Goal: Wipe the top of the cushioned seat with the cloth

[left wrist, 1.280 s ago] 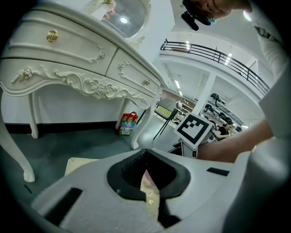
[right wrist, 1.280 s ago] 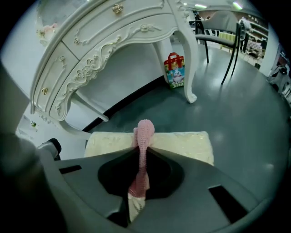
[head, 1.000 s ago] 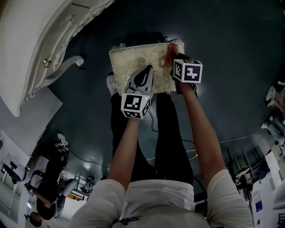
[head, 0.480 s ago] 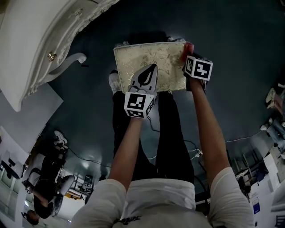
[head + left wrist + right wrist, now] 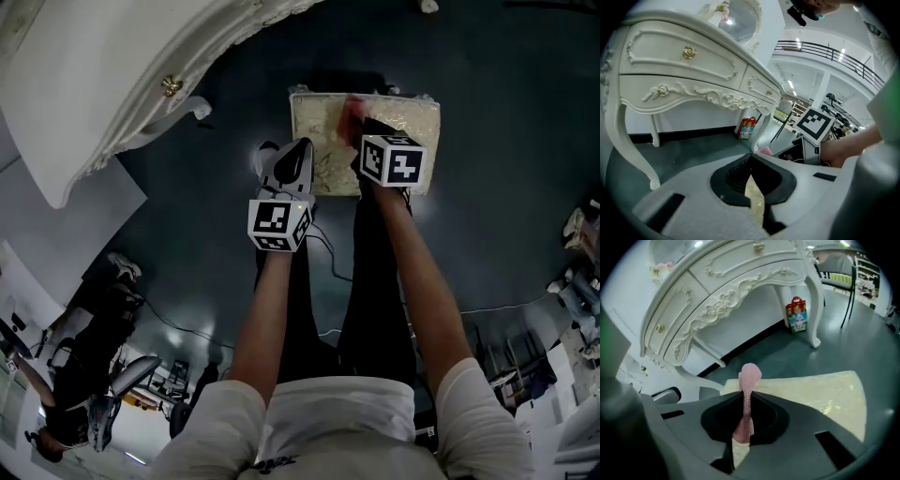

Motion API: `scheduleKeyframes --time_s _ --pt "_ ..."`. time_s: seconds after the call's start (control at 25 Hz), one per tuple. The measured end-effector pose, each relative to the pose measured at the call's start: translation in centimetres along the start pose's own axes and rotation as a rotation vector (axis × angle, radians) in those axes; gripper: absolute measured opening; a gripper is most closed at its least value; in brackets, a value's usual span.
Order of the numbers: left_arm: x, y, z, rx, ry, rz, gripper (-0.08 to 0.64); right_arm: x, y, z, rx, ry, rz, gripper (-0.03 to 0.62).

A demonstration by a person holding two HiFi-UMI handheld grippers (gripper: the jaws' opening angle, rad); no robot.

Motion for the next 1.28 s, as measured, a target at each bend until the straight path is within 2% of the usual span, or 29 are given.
scheduleKeyframes --time_s 0.24,0.44,0.6,0.88,1.16,1.28 --pt "-2.9 4.6 -0.3 -0.01 0.005 0.054 0.014 5.7 7.4 -2.0 -0.054 0.087 0.081 0.025" --pt "-4.5 6.3 -0.8 -0.008 0.006 0.067 0.014 8.3 8.9 -3.9 -0.076 0.157 0.031 0.025" --pt "-4.3 6.1 -0.7 -0.01 0.002 0.066 0.014 7.7 8.3 -3.5 -0.084 0.162 -0.006 0.025" --pt "-2.6 4.3 -2.0 -0.018 0.021 0.042 0.014 6.6 6.1 -3.6 -0.077 0.149 0.003 0.025" --pt "0.4 -0.8 -2.3 0.005 0.037 -0.016 0.014 2.5 -1.0 -3.2 -0.018 0.105 -0.047 0.025" --pt "1.9 -3.4 -2.6 0.017 0.043 -0.048 0.014 0.4 -4.8 -3.0 0.006 0.078 -0.098 0.025"
Point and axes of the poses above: the fingertips, and each gripper's own axes: x forward along the fingers, y to its left, z out of its top, the point moved 7 cm from there along -x, backward along the fingers, and after that the axes turned 5 degrees about x, right-handed, at the moved point
